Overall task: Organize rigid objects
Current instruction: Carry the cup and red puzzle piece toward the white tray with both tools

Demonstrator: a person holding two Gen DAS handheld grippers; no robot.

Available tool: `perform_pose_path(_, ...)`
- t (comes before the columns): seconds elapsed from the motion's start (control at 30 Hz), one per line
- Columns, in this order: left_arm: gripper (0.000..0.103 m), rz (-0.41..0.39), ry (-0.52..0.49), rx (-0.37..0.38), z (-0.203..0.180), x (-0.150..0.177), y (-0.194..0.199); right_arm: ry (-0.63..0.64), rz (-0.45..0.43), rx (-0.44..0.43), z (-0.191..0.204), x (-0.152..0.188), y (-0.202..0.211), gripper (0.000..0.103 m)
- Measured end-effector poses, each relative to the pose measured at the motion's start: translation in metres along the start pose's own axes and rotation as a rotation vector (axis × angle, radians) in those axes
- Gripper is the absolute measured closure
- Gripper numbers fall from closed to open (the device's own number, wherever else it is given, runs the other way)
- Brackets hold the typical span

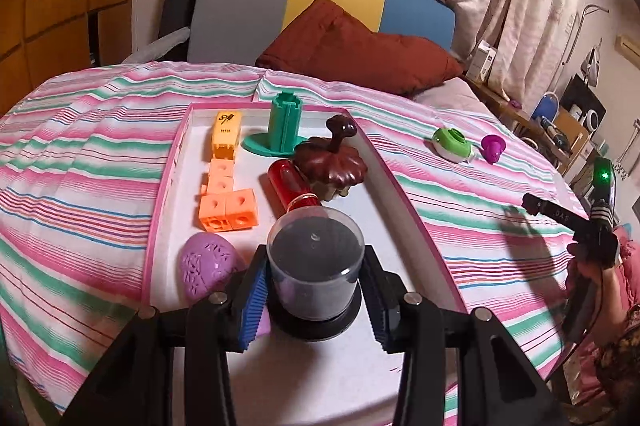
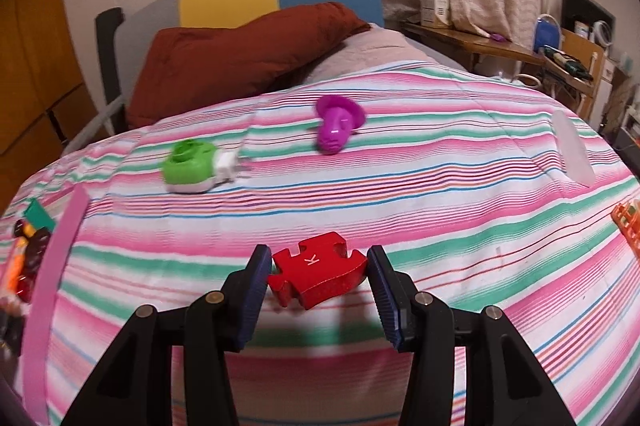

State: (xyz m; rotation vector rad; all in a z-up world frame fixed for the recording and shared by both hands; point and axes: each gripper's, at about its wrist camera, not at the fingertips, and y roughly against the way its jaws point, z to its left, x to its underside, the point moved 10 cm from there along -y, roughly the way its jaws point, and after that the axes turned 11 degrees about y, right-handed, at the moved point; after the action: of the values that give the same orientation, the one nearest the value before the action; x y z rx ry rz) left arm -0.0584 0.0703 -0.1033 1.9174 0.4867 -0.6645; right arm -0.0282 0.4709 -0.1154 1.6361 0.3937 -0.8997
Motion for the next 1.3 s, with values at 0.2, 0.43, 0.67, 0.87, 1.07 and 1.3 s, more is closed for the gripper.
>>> perform_pose_path(0.2, 0.059, -0.024, -0.027, -0.041, -0.003, -0.011, -0.012, 0.022, -0.024, -0.113, 0.051, -0.004, 0.020, 0.053)
perform_pose_path(0.43, 0.059, -0.044, -0.037, -0.092, -0.004, -0.026, -0.020, 0.126, -0.105, -0.302, 0.145, -0.024, 0.065, 0.053)
perform_pose_path(0.67, 0.059, -0.018, -0.057, -0.094, -0.004, -0.017, -0.017, 0.168, -0.116, -0.388, 0.200, -0.021, 0.083, 0.053)
perform_pose_path(0.87, 0.058, -0.041, -0.029, -0.045, -0.002, -0.011, 0.003, 0.199, -0.101, -0.428, 0.222, -0.009, 0.086, 0.053)
perform_pose_path(1.07, 0.059, -0.071, -0.043, -0.097, 0.005, -0.015, 0.001, 0.214, -0.092, -0.454, 0.233, -0.005, 0.089, 0.053)
perform_pose_path(1.3, 0.058, -0.063, 0.008, -0.121, 0.016, -0.020, -0.012, 0.233, -0.074, -0.461, 0.243, -0.001, 0.087, 0.053)
